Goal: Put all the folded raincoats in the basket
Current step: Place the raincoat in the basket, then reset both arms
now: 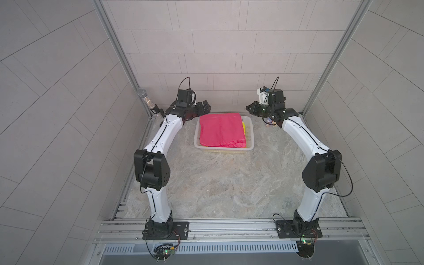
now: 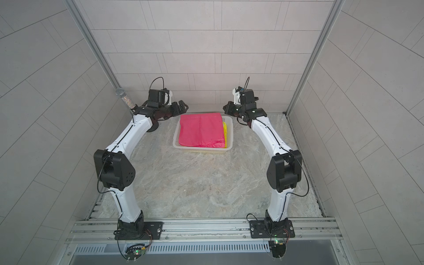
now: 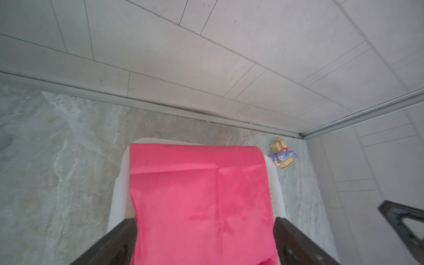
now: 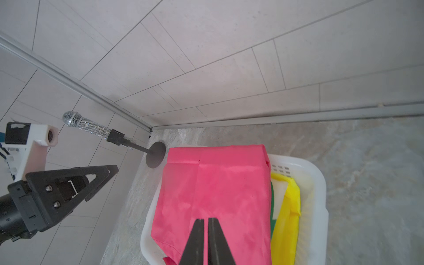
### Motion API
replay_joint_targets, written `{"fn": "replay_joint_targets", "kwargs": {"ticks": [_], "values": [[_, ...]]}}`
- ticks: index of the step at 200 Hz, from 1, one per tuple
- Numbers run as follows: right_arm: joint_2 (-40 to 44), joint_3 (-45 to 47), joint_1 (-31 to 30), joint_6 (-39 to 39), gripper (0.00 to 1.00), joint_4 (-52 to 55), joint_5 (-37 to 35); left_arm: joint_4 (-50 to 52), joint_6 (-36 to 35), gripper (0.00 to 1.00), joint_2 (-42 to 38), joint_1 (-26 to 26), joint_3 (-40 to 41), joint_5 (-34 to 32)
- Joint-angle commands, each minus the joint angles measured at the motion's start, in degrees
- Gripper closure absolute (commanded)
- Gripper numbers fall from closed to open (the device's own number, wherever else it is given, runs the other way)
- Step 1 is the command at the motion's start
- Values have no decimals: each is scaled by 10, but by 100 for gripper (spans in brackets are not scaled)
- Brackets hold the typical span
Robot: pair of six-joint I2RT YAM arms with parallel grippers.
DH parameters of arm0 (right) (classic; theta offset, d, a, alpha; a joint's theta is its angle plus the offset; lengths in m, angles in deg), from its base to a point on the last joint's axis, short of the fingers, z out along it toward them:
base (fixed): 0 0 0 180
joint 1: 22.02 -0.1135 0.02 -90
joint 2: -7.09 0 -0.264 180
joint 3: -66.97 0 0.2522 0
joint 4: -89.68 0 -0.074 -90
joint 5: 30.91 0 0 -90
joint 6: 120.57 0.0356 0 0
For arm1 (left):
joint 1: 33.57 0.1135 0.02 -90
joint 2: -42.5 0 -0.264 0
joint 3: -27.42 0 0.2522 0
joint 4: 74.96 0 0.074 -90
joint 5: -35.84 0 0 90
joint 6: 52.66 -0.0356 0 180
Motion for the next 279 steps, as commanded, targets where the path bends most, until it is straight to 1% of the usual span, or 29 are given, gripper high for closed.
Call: {"fn": "replay_joint_targets", "kwargs": {"ticks": [1, 26, 40, 57, 69, 71, 80, 90, 110, 125, 183, 218, 228, 240, 252, 270, 279], "values": [[-72, -65, -18, 16, 92, 16, 20, -87, 83, 0, 42, 2, -1, 37], [-147, -142, -31, 27, 92, 9, 39, -115, 101, 2, 70, 2, 2, 38], [-184, -175, -38, 28, 92, 8, 39, -135, 107, 2, 82, 2, 12, 33], [-226, -201, -39, 34, 93, 2, 42, -160, 118, 3, 104, 1, 14, 39], [-247, -207, -39, 33, 93, 3, 42, -177, 121, 6, 122, 2, 13, 51], [-250, -206, -39, 31, 93, 3, 43, -178, 133, 6, 125, 2, 12, 53], [-254, -193, -39, 21, 93, 7, 38, -183, 144, 8, 136, 0, 12, 66], [-246, -159, -39, 11, 93, 6, 26, -187, 148, 10, 143, -1, 17, 71], [-216, -75, -38, -4, 91, -30, 6, -199, 142, 10, 142, -10, 39, 70], [-205, -35, -38, -11, 91, -43, -2, -209, 138, 10, 143, -16, 53, 67], [-195, 39, -29, -10, 91, -64, 1, -225, 140, 12, 163, -23, 63, 68], [-168, 58, -20, 19, 88, -114, 46, -198, 127, 12, 164, -23, 44, 61], [-154, 60, -18, 23, 87, -127, 55, -182, 106, 12, 160, -23, 33, 60], [-131, 65, -17, 26, 84, -143, 65, -161, 92, 11, 152, -23, 21, 55], [-101, 79, -16, 27, 78, -162, 67, -141, 76, 7, 137, -24, 10, 46], [-50, 102, -14, 16, 60, -176, 71, -113, 45, 0, 106, -24, 4, 23], [-24, 111, -13, 6, 53, -176, 73, -101, 29, 0, 86, -23, 7, 5]]}}
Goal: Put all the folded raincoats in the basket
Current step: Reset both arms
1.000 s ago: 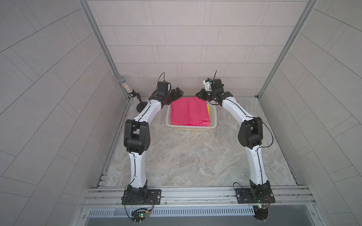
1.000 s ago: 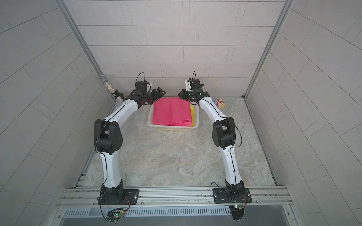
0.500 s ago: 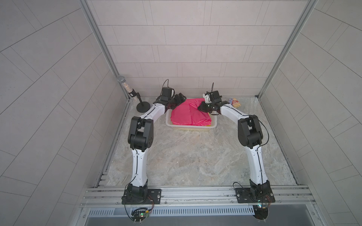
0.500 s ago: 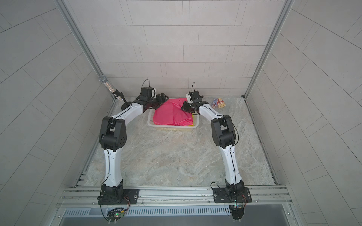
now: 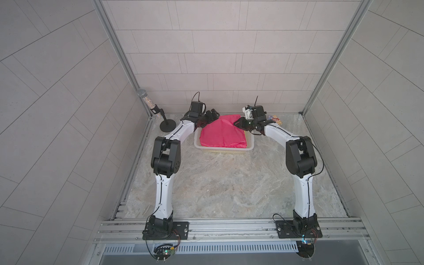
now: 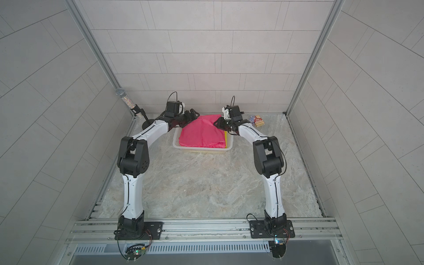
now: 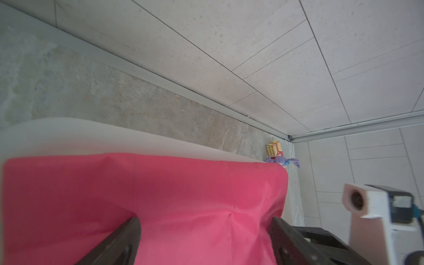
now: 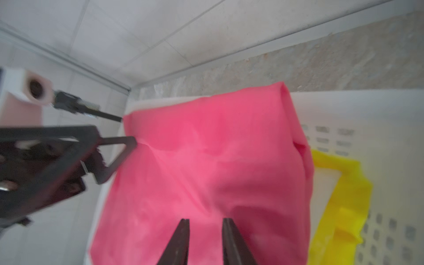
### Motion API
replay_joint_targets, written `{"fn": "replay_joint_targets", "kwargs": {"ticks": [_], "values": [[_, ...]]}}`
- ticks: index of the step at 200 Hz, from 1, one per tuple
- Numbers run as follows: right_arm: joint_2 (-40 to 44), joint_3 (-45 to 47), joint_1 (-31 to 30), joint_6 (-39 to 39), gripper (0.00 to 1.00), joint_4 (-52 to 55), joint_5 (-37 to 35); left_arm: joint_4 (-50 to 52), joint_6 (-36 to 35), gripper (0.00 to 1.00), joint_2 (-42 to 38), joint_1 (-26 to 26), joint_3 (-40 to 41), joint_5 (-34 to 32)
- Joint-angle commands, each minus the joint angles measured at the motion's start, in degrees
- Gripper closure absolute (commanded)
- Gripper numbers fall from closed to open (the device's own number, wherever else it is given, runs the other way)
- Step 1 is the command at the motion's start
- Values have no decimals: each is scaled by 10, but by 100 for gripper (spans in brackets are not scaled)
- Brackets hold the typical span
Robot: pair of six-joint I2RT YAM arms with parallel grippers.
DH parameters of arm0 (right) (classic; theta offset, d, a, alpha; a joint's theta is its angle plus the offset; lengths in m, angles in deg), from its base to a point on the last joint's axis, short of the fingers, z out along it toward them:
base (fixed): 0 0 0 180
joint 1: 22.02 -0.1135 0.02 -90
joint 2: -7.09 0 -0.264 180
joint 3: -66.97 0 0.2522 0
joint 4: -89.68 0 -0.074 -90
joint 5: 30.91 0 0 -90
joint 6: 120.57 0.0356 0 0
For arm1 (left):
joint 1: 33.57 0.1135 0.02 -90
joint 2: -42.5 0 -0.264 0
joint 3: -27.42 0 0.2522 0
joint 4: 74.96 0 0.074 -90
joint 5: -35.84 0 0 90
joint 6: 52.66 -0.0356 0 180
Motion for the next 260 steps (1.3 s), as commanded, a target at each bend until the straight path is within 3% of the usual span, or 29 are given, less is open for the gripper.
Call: {"fn": "replay_joint_targets", "kwargs": {"ticks": [1, 24, 42, 66, 83, 116, 136, 148, 171, 195, 224, 260], "values": [[92, 13, 3, -18, 52, -39, 13, 51, -60, 0, -66, -2, -17, -42], [165, 58, 9, -52, 36, -38, -1, 65, -96, 0, -123, -2, 9, -98], [228, 118, 14, -89, 0, -36, -41, 38, -122, 0, -180, -1, 67, -146], [314, 213, 17, -151, 0, -34, -134, -98, -153, 0, -284, 1, 227, -197], [361, 276, 21, -205, 0, -34, -191, -155, -156, 0, -354, 5, 328, -267], [441, 403, 28, -293, 0, -52, -357, -155, -162, 0, -453, 37, 460, -370], [488, 502, 32, -301, 0, -131, -501, -173, -167, 0, -517, 57, 548, -423], [514, 561, 42, -304, 0, -197, -550, -173, -171, 0, -552, 73, 590, -444], [532, 673, 75, -314, 0, -342, -559, -187, -212, 0, -607, 83, 664, -489], [504, 688, 98, -294, 0, -353, -542, -234, -224, 0, -616, 89, 731, -504], [442, 702, 100, -308, 0, -411, -536, -331, -246, 0, -581, 90, 783, -512], [440, 699, 112, -298, 0, -397, -531, -420, -273, 0, -503, 92, 808, -517]]}}
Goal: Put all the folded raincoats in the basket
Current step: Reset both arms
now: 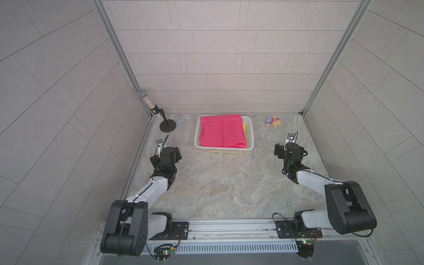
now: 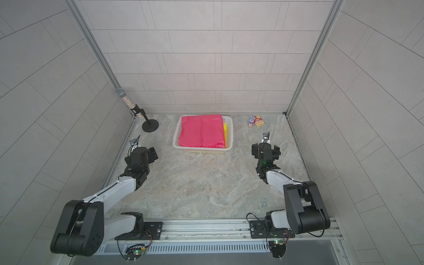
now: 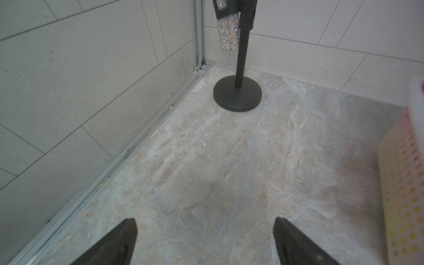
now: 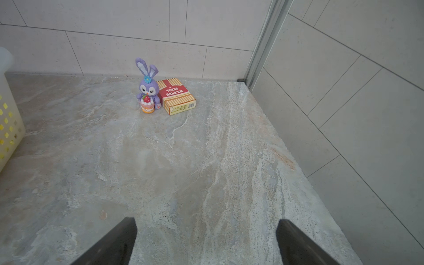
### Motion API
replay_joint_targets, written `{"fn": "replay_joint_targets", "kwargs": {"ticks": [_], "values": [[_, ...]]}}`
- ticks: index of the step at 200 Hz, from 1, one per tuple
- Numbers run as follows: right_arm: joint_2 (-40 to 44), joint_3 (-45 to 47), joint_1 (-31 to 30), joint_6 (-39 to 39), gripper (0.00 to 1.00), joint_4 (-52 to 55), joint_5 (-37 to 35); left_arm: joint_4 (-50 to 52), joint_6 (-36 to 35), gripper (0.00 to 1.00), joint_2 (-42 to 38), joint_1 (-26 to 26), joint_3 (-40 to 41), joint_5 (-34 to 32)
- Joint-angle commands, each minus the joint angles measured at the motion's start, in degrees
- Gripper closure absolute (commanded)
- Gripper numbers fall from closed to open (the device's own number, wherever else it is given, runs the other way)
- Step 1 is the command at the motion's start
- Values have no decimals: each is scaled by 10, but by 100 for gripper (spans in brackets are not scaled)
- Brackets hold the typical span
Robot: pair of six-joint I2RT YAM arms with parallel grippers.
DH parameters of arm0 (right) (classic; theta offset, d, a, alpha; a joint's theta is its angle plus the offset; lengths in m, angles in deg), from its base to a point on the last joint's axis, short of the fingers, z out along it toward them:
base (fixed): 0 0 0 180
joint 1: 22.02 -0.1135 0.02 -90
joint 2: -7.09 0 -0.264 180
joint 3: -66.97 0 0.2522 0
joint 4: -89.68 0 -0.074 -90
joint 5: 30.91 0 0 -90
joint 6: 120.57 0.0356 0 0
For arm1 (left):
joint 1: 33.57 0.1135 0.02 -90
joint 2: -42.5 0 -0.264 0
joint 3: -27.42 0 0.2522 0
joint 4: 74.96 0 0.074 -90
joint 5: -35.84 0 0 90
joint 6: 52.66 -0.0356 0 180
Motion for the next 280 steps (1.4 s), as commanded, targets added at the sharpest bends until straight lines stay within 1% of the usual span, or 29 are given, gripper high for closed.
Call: {"fn": "replay_joint_targets", "kwargs": {"ticks": [1, 14, 24, 32, 39, 54, 63, 74, 82, 91, 95, 109, 115, 124, 135, 155, 171, 192, 212, 280], "values": [[3, 0, 10, 1, 0, -28, -2, -111, -32, 0, 39, 3, 19, -15], [-4, -4, 12, -4, 0, -18, 12, -153, -38, 0, 65, 4, 30, -14], [-13, -1, 12, -7, 0, -19, 22, -126, -41, 0, 66, 4, 19, -4], [-24, 11, 12, -8, 0, -41, 24, -115, -46, 0, 67, 4, 12, -2], [-35, 31, 12, -8, 0, -86, 22, -129, -53, 0, 72, 6, 13, -6], [-74, 74, 12, -4, 0, -198, 13, -197, -72, 0, 82, 7, 36, -6], [-103, 98, 12, -3, 0, -266, 12, -219, -70, 0, 88, 14, 52, 11], [-136, 114, 11, -14, 0, -346, 12, -297, -66, 0, 127, 22, 75, 25], [-116, 115, 11, -7, 0, -312, 20, -353, -66, 0, 162, 25, 82, 39], [-101, 107, 12, -7, 0, -270, 28, -410, -92, 0, 192, 24, 84, 68], [-102, 104, 13, -8, 0, -264, 33, -400, -95, 0, 191, 24, 80, 79], [-125, 102, 14, -15, 0, -304, 42, -265, -94, 0, 155, 24, 41, 94], [-126, 105, 14, -18, 0, -306, 49, -232, -95, 0, 153, 24, 27, 98], [-114, 104, 16, -16, 0, -285, 60, -257, -105, 0, 174, 24, 23, 111], [-119, 104, 21, -15, 0, -296, 72, -307, -115, 0, 190, 24, 34, 126], [-116, 99, 23, -16, 0, -279, 80, -249, -111, 0, 173, 24, 20, 125], [-119, 101, 22, -24, 0, -289, 94, -258, -113, 0, 174, 24, 23, 127], [-119, 99, 22, -20, 0, -285, 82, -296, -117, 0, 183, 25, 33, 130], [-117, 83, 22, 1, 0, -251, 33, -283, -116, 0, 179, 24, 32, 131], [-118, 85, 23, 0, 0, -255, 32, -283, -121, 0, 182, 24, 28, 142]]}}
